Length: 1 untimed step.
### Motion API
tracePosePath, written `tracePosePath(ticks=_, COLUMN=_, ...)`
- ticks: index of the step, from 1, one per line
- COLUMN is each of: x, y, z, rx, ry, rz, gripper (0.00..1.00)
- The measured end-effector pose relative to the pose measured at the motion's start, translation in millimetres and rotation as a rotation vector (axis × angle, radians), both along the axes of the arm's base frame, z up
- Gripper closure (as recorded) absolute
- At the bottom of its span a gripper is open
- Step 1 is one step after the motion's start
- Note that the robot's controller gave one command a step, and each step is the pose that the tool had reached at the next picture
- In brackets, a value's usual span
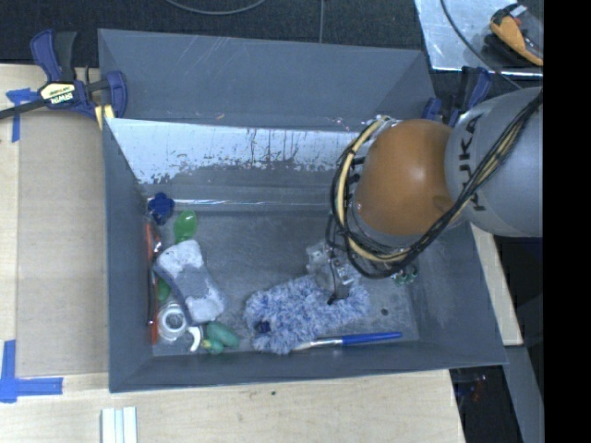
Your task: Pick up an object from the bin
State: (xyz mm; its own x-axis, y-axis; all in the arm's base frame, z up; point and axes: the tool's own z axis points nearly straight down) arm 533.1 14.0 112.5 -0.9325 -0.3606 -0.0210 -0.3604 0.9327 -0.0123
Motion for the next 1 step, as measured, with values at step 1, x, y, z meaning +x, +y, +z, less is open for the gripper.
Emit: tracePosePath(ticks=1, x=0.5, y=0.2, z=20.6, rx=0.000, ry=-0.002, rz=0.000, gripper=1.00)
